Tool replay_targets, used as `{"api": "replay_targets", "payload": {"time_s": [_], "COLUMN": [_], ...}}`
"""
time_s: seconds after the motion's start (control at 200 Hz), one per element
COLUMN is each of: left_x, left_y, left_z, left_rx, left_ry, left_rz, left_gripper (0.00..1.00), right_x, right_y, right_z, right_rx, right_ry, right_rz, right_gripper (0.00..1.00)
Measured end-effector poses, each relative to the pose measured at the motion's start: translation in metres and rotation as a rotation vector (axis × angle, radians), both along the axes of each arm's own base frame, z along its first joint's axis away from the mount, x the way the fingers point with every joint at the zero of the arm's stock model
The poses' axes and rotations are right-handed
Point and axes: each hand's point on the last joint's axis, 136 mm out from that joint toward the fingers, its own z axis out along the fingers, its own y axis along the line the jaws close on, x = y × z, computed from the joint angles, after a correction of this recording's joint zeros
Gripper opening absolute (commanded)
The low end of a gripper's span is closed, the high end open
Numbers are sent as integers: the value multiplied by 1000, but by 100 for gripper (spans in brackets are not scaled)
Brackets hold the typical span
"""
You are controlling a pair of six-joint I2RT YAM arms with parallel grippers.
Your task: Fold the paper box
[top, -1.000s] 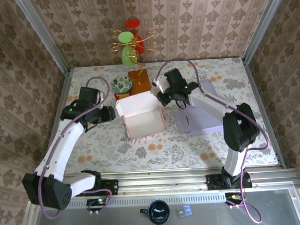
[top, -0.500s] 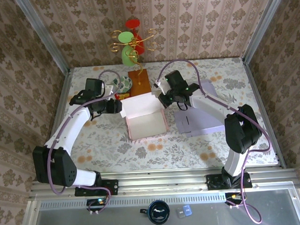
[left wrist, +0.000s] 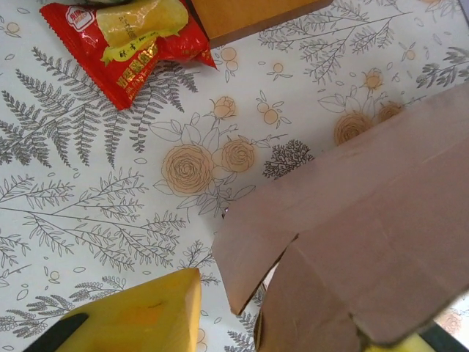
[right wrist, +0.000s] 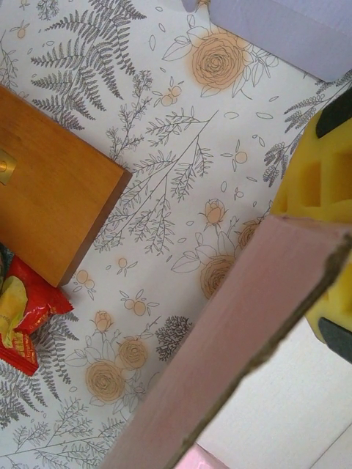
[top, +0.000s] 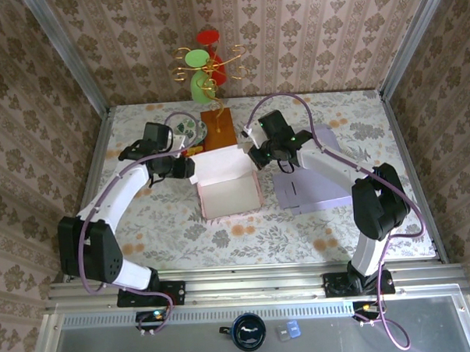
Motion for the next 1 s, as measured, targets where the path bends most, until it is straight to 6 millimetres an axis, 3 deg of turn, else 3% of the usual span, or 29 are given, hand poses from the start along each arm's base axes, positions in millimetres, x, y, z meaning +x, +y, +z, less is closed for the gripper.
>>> {"api": "replay_targets", "payload": {"time_s": [0.16, 0.55, 0.735, 1.0], "left_x": [5, 6, 9, 24], "left_y": [0, -2, 0, -12], "left_z": [-2, -4, 0, 16], "left_rx": [19, 46, 51, -25], "left_ry": [-2, -8, -9, -55], "left_rz": [-2, 15, 85, 179], "left_gripper": [18, 0, 0, 0], "right_x": [0, -5, -7, 9], "right_y": [0, 7, 10, 3], "right_z": [0, -1, 2, 24], "right_rx": [0, 2, 5, 48], "right_ry": [0, 10, 25, 4], "right_rz": [0, -12, -94, -386], "right_gripper": [0, 0, 0, 0]}}
